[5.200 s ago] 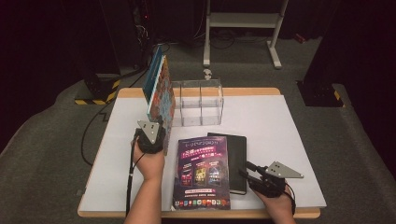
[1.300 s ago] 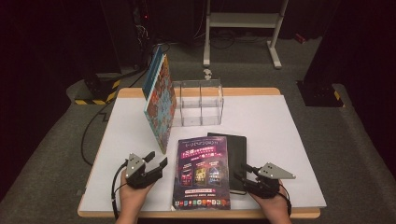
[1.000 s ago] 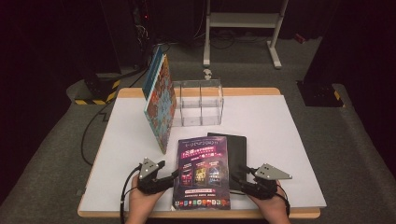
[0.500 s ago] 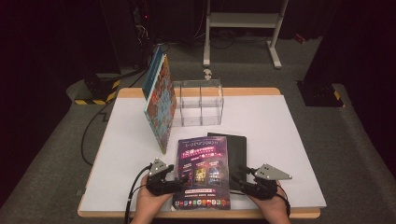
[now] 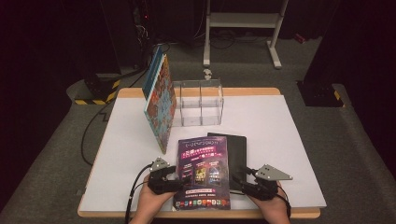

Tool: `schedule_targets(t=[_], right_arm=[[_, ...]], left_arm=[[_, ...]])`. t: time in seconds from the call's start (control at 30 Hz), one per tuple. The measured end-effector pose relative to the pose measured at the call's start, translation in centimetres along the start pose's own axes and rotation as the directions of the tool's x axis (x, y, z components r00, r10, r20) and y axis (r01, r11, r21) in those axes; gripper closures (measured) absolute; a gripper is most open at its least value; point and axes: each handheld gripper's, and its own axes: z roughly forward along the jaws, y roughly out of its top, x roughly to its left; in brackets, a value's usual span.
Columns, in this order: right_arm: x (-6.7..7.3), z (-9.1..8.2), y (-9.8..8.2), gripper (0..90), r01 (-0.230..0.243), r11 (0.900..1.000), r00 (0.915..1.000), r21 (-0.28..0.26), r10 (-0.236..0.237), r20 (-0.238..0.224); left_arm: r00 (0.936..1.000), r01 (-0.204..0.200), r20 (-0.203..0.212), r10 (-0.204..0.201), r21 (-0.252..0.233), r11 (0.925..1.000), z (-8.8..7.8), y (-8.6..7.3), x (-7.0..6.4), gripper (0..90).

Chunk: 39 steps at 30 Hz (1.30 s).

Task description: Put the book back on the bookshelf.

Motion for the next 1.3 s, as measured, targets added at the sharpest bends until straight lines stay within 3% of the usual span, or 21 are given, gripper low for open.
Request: schedule_targets(t=[0.43,0.73,1.03,1.17,1.3], right_arm=[[0.2,0.1,0.1,49.3,0.001,1.000,1.0000,-0.001,-0.001,0.004],[0.1,0.0,0.1,49.3,-0.001,1.000,1.0000,-0.002,0.001,0.009],[-0.1,0.1,0.1,47.6,-0.009,1.000,0.9995,0.003,0.009,0.030],[-0.5,0.2,0.1,45.1,-0.034,0.999,0.9980,0.008,0.033,0.054],[-0.8,0.1,0.1,43.0,-0.056,0.998,0.9959,0.009,0.055,0.071]], left_arm=[[0.9998,0.014,0.015,-0.015,0.002,0.9999,0.1,0.0,-0.1,17.8],[0.9980,0.033,0.055,-0.032,-0.009,0.9994,0.4,-0.2,-0.9,18.5],[0.9956,-0.026,0.089,0.028,-0.023,0.9994,0.6,-0.5,-2.2,19.6],[0.9929,-0.057,0.103,0.060,-0.027,0.9980,0.6,-0.5,-2.6,19.9],[0.9912,-0.062,0.115,0.066,-0.038,0.9973,0.4,-0.4,-2.8,20.3]])
